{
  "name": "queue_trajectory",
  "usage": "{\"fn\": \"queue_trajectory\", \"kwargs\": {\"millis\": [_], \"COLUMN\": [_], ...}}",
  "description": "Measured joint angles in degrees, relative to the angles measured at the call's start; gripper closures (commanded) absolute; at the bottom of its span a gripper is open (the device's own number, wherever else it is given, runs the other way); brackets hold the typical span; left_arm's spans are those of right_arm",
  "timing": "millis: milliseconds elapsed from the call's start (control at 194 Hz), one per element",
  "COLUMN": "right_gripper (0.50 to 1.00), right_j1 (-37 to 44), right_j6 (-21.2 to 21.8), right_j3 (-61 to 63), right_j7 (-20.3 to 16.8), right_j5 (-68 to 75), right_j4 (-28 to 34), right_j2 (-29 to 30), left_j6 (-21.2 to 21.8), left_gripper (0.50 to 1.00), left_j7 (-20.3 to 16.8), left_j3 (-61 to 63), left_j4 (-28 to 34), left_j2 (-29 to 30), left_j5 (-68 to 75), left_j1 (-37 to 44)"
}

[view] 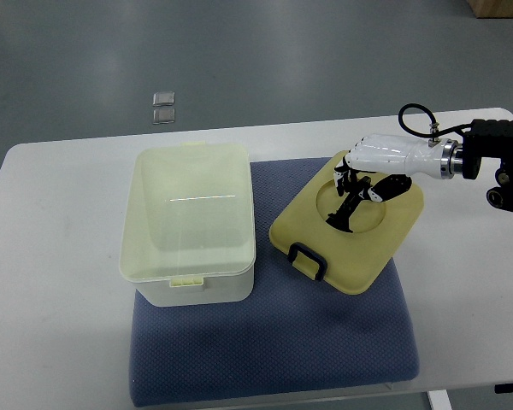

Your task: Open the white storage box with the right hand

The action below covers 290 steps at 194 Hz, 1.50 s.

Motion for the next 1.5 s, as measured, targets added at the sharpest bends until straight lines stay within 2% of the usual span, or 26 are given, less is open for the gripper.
{"fn": "queue_trajectory", "kwargs": {"millis": [72, 77, 83, 88, 93, 98, 103, 108, 114, 119, 129, 155, 222, 671, 769, 878, 955, 1048, 1146, 1270, 1394, 1497], "right_gripper": [1.0, 0.939, 0.938, 0.855, 0.854, 0.761, 0.76, 0.69, 0.689, 0.636, 0.616, 0.613, 0.568, 0.568, 0.568, 0.568, 0.568, 0.568, 0.568, 0.568, 0.568, 0.568], "right_j1": [-0.27, -0.28, -0.29, -0.3, -0.32, -0.33, -0.34, -0.35, -0.36, -0.37, -0.39, -0.48, -0.95, -1.39, -1.07, -0.13, 1.68, 3.06, 3.83, 3.39, 0.21, -3.33], "right_j6": [-0.28, -0.29, -0.29, -0.3, -0.31, -0.32, -0.32, -0.33, -0.33, -0.34, -0.35, -0.39, -0.46, 0.7, 2.47, 6.25, 8.5, 9.29, 10.18, 14.77, 19.41, 20.46], "right_j3": [0.22, 0.23, 0.25, 0.26, 0.27, 0.29, 0.3, 0.31, 0.33, 0.34, 0.36, 0.43, 0.57, 0.23, -0.14, -0.13, 0.55, 1.03, 3.19, 11.23, 22.21, 30.79], "right_j7": [0.0, 0.0, 0.0, 0.0, 0.01, 0.01, 0.01, 0.02, 0.02, 0.03, 0.04, 0.06, 0.17, 0.46, 0.44, -0.18, -0.49, -1.17, -1.64, -3.0, -8.67, -13.09], "right_j5": [0.1, 0.11, 0.12, 0.13, 0.14, 0.15, 0.16, 0.17, 0.19, 0.2, 0.24, 0.38, 0.7, 0.9, 0.73, 0.45, 1.06, 3.12, 9.26, 24.91, 45.91, 60.52], "right_j4": [-0.01, -0.01, -0.01, -0.01, -0.01, -0.01, -0.01, -0.01, -0.01, -0.01, -0.01, -0.02, -0.02, 0.51, 0.58, -0.1, -1.6, -4.73, -9.09, -13.96, -16.32, -17.77], "right_j2": [0.57, 0.59, 0.61, 0.63, 0.64, 0.66, 0.67, 0.68, 0.69, 0.7, 0.72, 0.75, 0.81, -0.6, -2.15, -4.25, -4.9, -5.03, -4.8, -3.51, -1.46, 0.55], "left_j6": [0.03, 0.03, 0.03, 0.04, 0.04, 0.04, 0.04, 0.05, 0.05, 0.05, 0.05, 0.06, 0.08, 0.09, 0.09, 0.09, 0.02, 0.01, 0.06, 0.15, 0.15, 0.07], "left_gripper": [0.5, 0.5, 0.5, 0.5, 0.5, 0.5, 0.5, 0.5, 0.5, 0.5, 0.5, 0.5, 0.5, 0.5, 0.5, 0.5, 0.5, 0.5, 0.5, 0.5, 0.5, 0.5], "left_j7": [0.0, 0.0, 0.0, 0.0, 0.0, 0.0, 0.0, 0.0, 0.0, 0.0, 0.0, 0.0, 0.0, 0.0, 0.0, 0.0, 0.0, 0.0, 0.0, 0.0, 0.0, 0.0], "left_j3": [0.0, 0.0, 0.0, -0.01, -0.01, -0.01, -0.01, -0.01, -0.02, -0.02, -0.02, -0.04, -0.07, -0.01, 0.0, 0.0, -0.05, -0.08, -0.09, -0.09, -0.09, -0.03], "left_j4": [0.0, 0.0, 0.0, 0.0, 0.0, 0.01, 0.01, 0.01, 0.02, 0.02, 0.03, 0.05, 0.07, 0.09, 0.1, 0.1, 0.1, 0.06, 0.05, 0.06, 0.06, 0.02], "left_j2": [0.0, 0.0, 0.0, 0.0, 0.0, 0.0, 0.0, 0.0, 0.0, 0.0, 0.0, 0.0, 0.0, 0.0, 0.0, 0.0, 0.0, 0.0, 0.0, 0.0, 0.0, 0.0], "left_j5": [0.0, 0.0, 0.0, 0.0, 0.0, 0.0, 0.0, 0.0, 0.0, 0.0, 0.0, 0.0, 0.0, 0.0, -0.01, -0.01, -0.02, -0.02, -0.02, -0.02, -0.02, -0.02], "left_j1": [0.02, 0.01, 0.01, 0.01, 0.01, 0.01, 0.01, 0.01, 0.01, 0.01, 0.01, 0.02, 0.01, 0.01, 0.01, 0.01, 0.0, 0.02, 0.02, 0.0, 0.02, 0.02]}}
